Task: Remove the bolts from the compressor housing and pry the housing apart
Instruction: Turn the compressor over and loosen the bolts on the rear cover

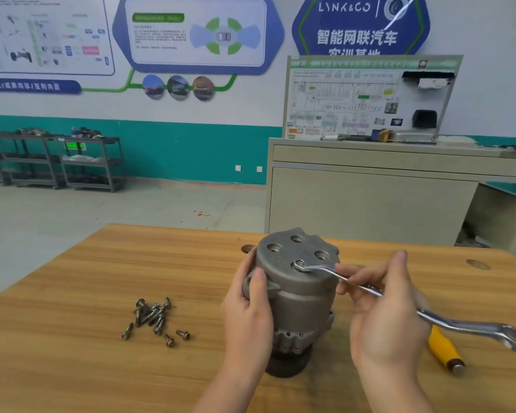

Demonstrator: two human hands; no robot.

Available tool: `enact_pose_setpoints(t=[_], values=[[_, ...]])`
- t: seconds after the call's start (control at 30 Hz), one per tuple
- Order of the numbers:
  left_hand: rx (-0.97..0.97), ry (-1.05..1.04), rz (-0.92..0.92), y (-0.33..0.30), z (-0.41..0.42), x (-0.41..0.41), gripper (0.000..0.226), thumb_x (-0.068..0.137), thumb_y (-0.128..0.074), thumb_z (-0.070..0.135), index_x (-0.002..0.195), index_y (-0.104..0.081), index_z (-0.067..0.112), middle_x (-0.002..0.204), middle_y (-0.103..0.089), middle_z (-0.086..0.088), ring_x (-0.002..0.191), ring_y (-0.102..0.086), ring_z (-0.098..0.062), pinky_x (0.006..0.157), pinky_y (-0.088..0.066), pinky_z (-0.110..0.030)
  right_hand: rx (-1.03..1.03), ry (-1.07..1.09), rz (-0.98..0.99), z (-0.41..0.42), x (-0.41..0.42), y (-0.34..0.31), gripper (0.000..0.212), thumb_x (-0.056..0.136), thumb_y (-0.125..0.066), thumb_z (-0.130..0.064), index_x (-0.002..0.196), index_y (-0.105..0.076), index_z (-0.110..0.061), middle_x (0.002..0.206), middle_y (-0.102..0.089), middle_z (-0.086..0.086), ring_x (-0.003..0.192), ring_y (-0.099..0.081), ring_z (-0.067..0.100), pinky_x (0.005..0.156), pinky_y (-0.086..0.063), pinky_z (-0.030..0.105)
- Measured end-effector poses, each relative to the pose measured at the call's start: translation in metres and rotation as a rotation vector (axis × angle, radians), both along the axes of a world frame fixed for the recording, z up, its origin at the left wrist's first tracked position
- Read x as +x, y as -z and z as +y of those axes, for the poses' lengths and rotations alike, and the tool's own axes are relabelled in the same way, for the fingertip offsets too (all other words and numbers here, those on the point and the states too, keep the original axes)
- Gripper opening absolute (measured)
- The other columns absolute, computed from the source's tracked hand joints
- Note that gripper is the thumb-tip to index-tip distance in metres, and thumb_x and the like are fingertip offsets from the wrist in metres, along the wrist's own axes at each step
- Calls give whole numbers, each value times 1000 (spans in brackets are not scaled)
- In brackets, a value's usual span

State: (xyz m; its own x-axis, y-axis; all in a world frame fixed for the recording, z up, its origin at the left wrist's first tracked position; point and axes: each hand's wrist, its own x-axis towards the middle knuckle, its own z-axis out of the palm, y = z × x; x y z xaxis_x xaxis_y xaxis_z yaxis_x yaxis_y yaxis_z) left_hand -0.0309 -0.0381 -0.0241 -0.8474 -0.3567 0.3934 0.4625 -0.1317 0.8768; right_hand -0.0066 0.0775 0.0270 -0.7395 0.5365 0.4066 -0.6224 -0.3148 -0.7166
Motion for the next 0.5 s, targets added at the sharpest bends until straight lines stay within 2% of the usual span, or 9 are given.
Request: enact_pose_setpoints(t=[0.07, 0.2, 0.33, 0.43, 0.5], values=[[-8, -29, 24, 3, 0, -1, 38, 89, -47, 37, 124, -62, 36, 119, -66, 28, 117, -57, 7, 93, -48, -12, 55, 34, 4, 3, -5, -3, 68, 104, -36, -27, 41, -59, -15, 49, -61, 5, 57, -65, 19, 64, -44, 36], [-15, -43, 54, 5, 2, -2, 38, 88, -48, 35, 124, -60, 39, 119, -65, 31, 117, -57, 9, 94, -48, -12, 62, 14, -39, 11, -14, -9, 66, 100, -39, -32, 40, -59, -13, 50, -62, 14, 43, -58, 23, 42, -41, 21], [-40, -89, 71, 6, 4, -3, 36, 88, -48, 33, 122, -58, 42, 119, -63, 34, 118, -56, 9, 96, -46, -12, -50, -42, -77, 11, -16, -12, 73, 105, -35, -27, 36, -53, -13, 46, -58, 14, 36, -52, 21, 38, -36, 17], [-29, -117, 89, 9, 7, 0, 40, 88, -49, 32, 126, -59, 36, 122, -63, 29, 121, -56, 6, 100, -45, -14, -164, -92, -97, 7, -11, -12, 72, 104, -35, -27, 34, -46, -16, 47, -57, 11, 28, -42, 19, 37, -31, 14], [-37, -127, 81, 10, 5, 1, 41, 89, -49, 31, 129, -60, 30, 122, -64, 28, 119, -56, 8, 98, -45, -11, -268, -171, -174, 11, -14, -15, 69, 104, -37, -28, 36, -44, -15, 48, -56, 12, 26, -37, 18, 36, -28, 14]])
